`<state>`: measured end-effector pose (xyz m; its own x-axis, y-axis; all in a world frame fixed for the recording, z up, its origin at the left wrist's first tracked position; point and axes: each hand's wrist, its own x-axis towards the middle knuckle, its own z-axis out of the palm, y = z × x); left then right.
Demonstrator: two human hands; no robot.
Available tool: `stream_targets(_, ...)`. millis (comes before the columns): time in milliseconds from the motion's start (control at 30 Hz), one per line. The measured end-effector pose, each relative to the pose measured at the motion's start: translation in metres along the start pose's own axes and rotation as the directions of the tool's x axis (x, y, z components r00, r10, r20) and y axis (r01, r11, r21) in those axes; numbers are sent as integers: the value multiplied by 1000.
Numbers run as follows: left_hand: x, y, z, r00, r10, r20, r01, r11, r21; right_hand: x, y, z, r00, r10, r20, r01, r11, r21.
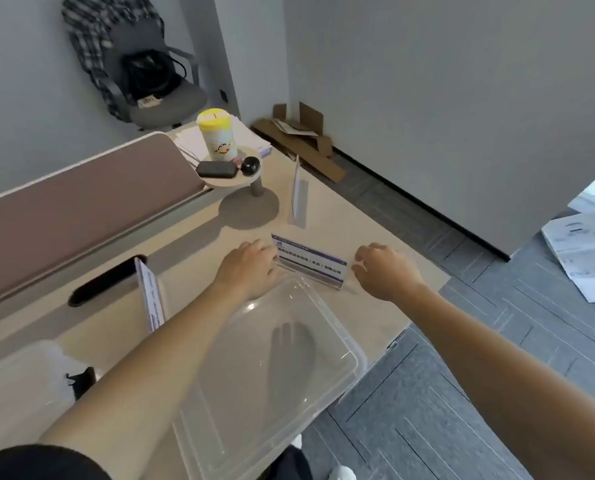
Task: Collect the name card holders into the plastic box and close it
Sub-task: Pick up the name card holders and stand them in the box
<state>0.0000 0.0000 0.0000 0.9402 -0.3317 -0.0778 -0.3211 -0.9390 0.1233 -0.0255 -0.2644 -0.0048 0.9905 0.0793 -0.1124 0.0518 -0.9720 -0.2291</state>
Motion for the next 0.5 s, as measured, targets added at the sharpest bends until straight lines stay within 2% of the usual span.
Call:
stream_targets(100,49,-11,23,996,75,-56,-68,991,119,37,-1,20,998,-24,53,29,996,-87)
stream_targets(200,92,-22,51,991,133,-28,-126,978,164,70,-5,44,989,-1,151,18,993,-116)
stream_targets(367,135,-35,88,982,183,38,-187,969,159,105,-12,72,948,6,318,43,989,-144)
stream_targets(500,146,-34,96,978,195,72,-204,969,140,118,-10,85,950,-25,310,78,984,-159)
